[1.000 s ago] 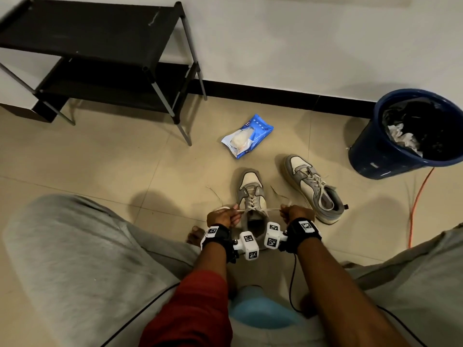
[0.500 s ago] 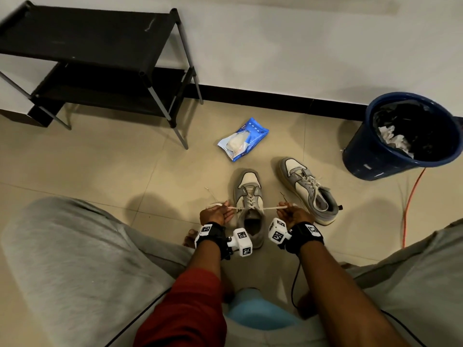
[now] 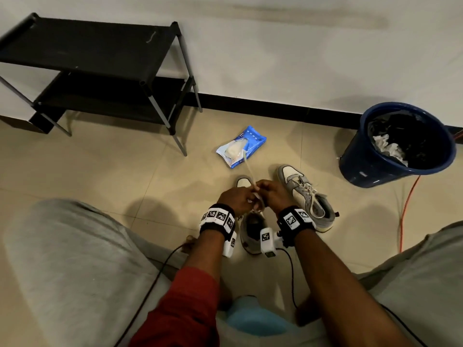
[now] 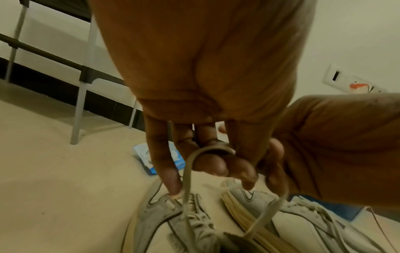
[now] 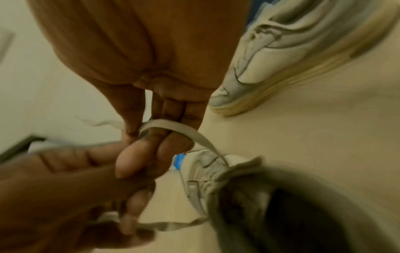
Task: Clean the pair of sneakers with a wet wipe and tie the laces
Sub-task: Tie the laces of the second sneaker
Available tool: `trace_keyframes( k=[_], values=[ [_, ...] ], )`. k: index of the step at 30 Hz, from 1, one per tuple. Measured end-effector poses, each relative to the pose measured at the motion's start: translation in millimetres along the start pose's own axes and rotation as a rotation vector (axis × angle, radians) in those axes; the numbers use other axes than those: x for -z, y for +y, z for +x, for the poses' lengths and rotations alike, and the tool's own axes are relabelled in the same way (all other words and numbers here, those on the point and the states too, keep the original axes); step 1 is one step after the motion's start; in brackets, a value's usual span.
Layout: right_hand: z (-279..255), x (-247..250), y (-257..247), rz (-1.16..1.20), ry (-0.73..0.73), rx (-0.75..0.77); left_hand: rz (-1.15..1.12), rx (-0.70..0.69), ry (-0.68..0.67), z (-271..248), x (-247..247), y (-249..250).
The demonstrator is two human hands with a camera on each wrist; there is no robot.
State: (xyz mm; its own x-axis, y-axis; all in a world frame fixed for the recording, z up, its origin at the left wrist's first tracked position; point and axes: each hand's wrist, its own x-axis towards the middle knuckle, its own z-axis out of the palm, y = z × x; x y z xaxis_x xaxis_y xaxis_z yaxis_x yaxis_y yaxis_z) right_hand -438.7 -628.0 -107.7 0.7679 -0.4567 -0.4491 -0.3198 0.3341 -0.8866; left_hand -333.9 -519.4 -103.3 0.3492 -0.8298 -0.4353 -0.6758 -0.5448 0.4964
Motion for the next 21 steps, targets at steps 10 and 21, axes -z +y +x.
trace_keyframes(
  k=[10, 21],
  values=[
    [-7, 18, 25, -0.061, 0.144, -0.414, -0.141, 0.599, 0.368, 0, -17, 18],
    [5, 31, 3, -0.354, 0.272, -0.014, -1.107, 0.66, 0.212, 1, 5, -22]
  ],
)
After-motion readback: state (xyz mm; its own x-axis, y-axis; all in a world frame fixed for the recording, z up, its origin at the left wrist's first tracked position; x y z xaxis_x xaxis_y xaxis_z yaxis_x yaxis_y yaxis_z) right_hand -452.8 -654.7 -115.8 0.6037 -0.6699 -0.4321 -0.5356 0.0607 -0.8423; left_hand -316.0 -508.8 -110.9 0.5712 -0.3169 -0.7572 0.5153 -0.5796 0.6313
